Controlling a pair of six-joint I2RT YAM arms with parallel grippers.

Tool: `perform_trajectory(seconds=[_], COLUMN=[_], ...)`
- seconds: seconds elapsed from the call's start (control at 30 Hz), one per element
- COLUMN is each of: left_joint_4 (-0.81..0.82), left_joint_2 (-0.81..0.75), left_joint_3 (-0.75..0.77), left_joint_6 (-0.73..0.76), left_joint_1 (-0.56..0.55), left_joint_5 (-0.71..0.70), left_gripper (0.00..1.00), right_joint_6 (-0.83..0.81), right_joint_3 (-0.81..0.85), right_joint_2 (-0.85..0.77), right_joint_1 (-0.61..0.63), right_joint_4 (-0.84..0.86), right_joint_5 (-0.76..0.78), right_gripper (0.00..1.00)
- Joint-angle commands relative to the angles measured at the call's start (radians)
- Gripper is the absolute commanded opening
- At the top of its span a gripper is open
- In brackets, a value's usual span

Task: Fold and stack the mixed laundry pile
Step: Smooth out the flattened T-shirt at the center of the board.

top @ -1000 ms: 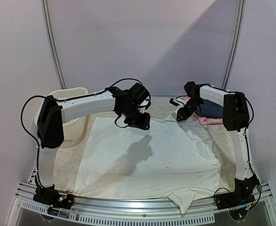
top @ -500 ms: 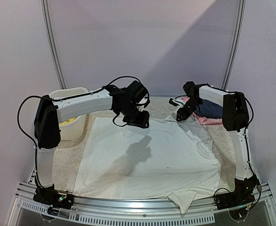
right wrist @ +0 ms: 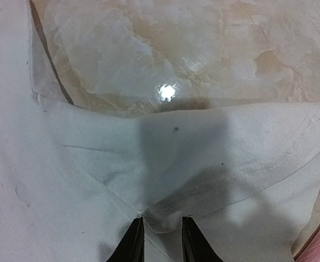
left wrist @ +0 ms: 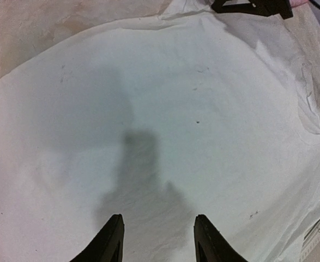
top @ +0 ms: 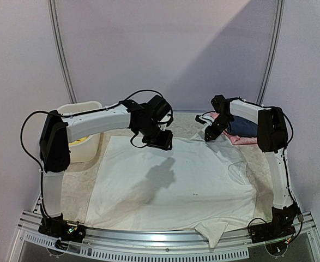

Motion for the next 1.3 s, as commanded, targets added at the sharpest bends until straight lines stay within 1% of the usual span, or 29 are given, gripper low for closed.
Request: perform_trajectory(seconds=[0.0,0.07,0.13,0.3,0.37,0.57,0.73,0.97,1.0,1.03,1.13,1.2,1.23,1.27], left_joint_4=[0.015,0.019,0.024,0.028,0.029,0.032,0.032,0.036,0.035,0.033,0.030,0.028,0.026,0.026], left_joint_2=[-0.037,-0.039,-0.044,-0.056,-0.062,-0.074,-0.085,-0.113,-0.115,-0.117,-0.123,-0.126,-0.128,-0.128], left_joint_3=[-0.025,-0.029,-0.039,-0.055,-0.061,-0.074,-0.085,-0.124,-0.129,-0.133,-0.142,-0.147,-0.148,-0.149], left_joint_6=[-0.002,-0.003,-0.005,-0.007,-0.007,-0.012,-0.018,-0.034,-0.037,-0.039,-0.045,-0.048,-0.049,-0.051], left_joint_1=[0.013,0.013,0.013,0.013,0.013,0.013,0.011,0.007,0.005,0.005,0.000,-0.002,-0.003,-0.004], left_joint_5=[0.017,0.019,0.019,0.019,0.019,0.023,0.025,0.026,0.027,0.026,0.024,0.019,0.018,0.016], left_gripper=[0.45,0.45,0.45,0.45,0.45,0.45,0.45,0.45,0.45,0.45,0.45,0.45,0.45,0.45], right_joint_6=[-0.007,-0.006,-0.004,0.001,0.006,0.031,0.055,0.113,0.116,0.118,0.118,0.120,0.121,0.131], right_joint_3=[-0.006,-0.006,-0.006,0.007,0.011,0.045,0.107,0.194,0.208,0.224,0.251,0.256,0.257,0.257], right_joint_2=[0.034,0.036,0.036,0.039,0.038,0.002,-0.005,0.042,0.055,0.065,0.102,0.108,0.107,0.105], right_joint_1=[0.014,0.014,0.016,0.016,0.015,0.024,0.040,0.067,0.074,0.082,0.110,0.119,0.121,0.121], right_joint_4=[-0.014,-0.013,-0.010,-0.013,-0.010,0.036,0.098,0.280,0.307,0.330,0.392,0.418,0.425,0.427], right_joint_5=[0.017,0.022,0.023,0.027,0.031,0.066,0.122,0.155,0.152,0.142,0.150,0.144,0.140,0.139], right_gripper=[0.26,0.26,0.24,0.08,0.04,0.00,0.00,0.00,0.01,0.05,0.23,0.28,0.34,0.42])
